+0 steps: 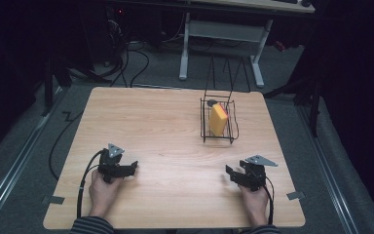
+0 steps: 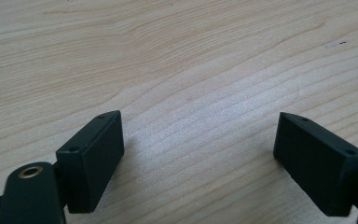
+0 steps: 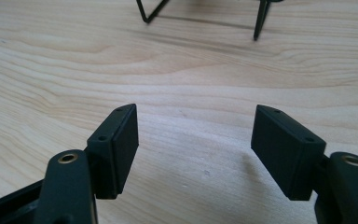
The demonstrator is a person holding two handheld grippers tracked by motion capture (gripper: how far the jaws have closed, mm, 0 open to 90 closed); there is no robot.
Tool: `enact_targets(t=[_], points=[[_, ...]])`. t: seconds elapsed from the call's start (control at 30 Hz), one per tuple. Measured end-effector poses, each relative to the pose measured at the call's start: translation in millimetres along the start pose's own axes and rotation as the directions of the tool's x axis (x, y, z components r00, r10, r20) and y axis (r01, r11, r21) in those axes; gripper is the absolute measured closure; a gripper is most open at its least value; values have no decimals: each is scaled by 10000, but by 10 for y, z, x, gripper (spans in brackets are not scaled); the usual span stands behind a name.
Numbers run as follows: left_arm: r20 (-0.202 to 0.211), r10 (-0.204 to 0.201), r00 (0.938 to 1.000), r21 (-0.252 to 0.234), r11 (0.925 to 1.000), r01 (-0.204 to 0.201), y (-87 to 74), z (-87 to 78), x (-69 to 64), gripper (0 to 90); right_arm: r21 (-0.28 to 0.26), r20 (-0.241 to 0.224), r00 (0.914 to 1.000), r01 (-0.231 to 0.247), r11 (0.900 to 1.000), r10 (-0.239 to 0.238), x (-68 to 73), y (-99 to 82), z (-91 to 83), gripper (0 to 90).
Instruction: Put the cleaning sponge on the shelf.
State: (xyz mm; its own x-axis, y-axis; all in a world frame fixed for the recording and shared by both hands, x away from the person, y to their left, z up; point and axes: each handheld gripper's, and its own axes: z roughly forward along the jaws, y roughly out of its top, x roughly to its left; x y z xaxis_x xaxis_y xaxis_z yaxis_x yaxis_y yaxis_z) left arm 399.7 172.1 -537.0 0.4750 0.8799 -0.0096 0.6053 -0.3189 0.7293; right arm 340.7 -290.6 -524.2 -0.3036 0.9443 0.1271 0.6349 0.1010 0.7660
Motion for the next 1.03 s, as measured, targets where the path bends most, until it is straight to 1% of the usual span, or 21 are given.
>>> enact_targets(t=[0.17, 0.23, 0.3, 0.4, 0.47, 0.53, 0.6, 0.63, 1.03], points=[[1, -1, 10000, -1, 10000, 1, 0, 0, 0, 166, 164, 257, 9995, 173, 9997, -177, -27, -16, 49, 324], [-2, -4, 10000, -3, 10000, 4, 0, 0, 0, 166, 242, 299, 9995, 78, 9997, -85, -26, -18, 60, 325], [-3, -5, 10000, -3, 10000, 5, 0, 0, -1, 166, 239, 384, 9992, 132, 9996, -141, -24, -18, 59, 325], [-3, -4, 10000, -1, 10000, 4, -1, 0, -1, 166, 476, 530, 9983, 202, 9987, -228, -26, -16, 71, 323], [-5, -5, 10000, 7, 10000, 5, -1, -1, -1, 166, 519, 596, 9978, 250, 9983, -281, -20, -17, 75, 322], [-5, -7, 10000, -4, 10000, 7, -2, -1, -2, 166, 599, 749, 9960, 443, 9972, -487, 8, -20, 80, 317], [-3, -6, 10000, -1, 10000, 6, -3, -2, -2, 166, 772, 1033, 9905, 835, 9935, -913, 57, -22, 92, 309], [-4, -14, 10000, -6, 10000, 14, -3, -2, -2, 166, 773, 1026, 9888, 1011, 9919, -1088, 73, -23, 96, 317], [-1, 6, 10000, 6, 10000, -6, -5, -4, -1, 166, 775, 1001, 9892, 994, 9920, -1070, 70, -23, 96, 316]])
